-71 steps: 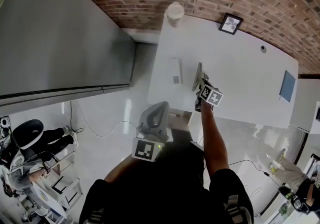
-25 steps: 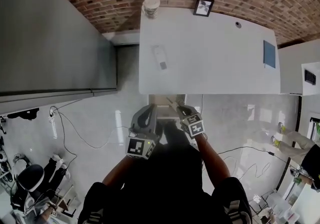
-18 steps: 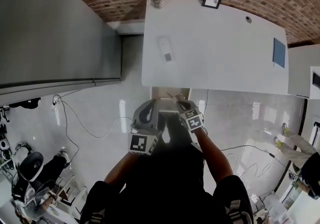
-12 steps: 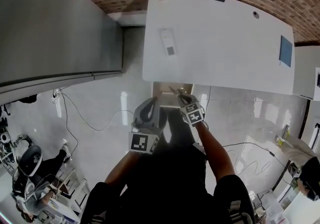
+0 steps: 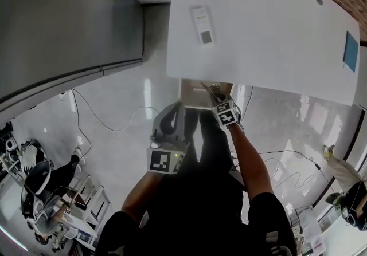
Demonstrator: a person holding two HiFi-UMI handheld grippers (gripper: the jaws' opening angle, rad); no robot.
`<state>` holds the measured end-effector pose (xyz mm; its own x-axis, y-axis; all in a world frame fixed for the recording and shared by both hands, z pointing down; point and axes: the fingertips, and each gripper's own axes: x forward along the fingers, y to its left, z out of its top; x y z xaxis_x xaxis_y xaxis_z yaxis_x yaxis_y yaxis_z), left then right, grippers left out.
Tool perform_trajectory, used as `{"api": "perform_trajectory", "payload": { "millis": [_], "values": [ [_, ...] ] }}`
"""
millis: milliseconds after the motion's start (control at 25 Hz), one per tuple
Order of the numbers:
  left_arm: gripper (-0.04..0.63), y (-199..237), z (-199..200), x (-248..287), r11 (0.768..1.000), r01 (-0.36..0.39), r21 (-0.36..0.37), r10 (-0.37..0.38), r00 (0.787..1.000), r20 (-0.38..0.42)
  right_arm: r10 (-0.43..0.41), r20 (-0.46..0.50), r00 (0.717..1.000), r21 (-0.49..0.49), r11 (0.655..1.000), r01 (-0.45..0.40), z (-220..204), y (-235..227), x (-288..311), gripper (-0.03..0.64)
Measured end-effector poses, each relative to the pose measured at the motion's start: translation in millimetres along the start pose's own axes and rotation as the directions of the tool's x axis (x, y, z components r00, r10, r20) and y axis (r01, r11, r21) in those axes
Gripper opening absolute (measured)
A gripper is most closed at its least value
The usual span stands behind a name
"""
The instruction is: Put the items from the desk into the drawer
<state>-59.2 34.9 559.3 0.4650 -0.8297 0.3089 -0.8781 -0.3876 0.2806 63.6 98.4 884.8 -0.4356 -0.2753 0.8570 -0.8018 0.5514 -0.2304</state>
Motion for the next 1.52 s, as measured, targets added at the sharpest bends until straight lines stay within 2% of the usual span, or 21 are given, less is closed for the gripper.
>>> {"api": "perform_trajectory", "payload": {
  "millis": [240, 440, 720, 960, 1280, 1520],
  "values": [
    [0.0, 5.5, -30.1, 6.5, 1.0, 0.007, -0.009, -0.008, 0.998, -0.069, -0.006, -0.03, 1.0, 0.032, 0.999, 0.007, -25.6, -10.7, 38.6, 0.018],
    [0.0, 1.9, -43.8, 10.0, 1.0, -0.008, -0.03, 0.005, 0.997, -0.083, 0.007, -0.006, 1.0, 0.024, 1.0, -0.007, -33.3, -14.2, 54.5, 0.018],
    [0.0, 2.0, -49.9, 17.8, 0.999, -0.015, -0.034, 0.012, 0.995, -0.095, -0.004, -0.06, 0.998, 0.029, 1.0, 0.006, -48.8, -21.1, 71.7, 0.018],
    [0.0, -4.1, -55.4, 17.9, 0.999, -0.013, -0.035, 0.009, 0.994, -0.112, -0.016, -0.101, 0.995, 0.079, 0.997, 0.024, -69.8, -27.3, 76.9, 0.02],
    [0.0, -5.6, -61.7, 17.9, 1.0, -0.013, -0.026, 0.01, 0.993, -0.119, -0.053, -0.197, 0.979, 0.097, 0.993, 0.073, -92.7, -37.9, 87.3, 0.025],
    [0.0, -7.3, -64.7, 16.9, 1.0, -0.008, -0.021, 0.005, 0.991, -0.134, -0.101, -0.202, 0.974, 0.101, 0.987, 0.123, -94.0, -44.5, 87.0, 0.031]
  ]
}}
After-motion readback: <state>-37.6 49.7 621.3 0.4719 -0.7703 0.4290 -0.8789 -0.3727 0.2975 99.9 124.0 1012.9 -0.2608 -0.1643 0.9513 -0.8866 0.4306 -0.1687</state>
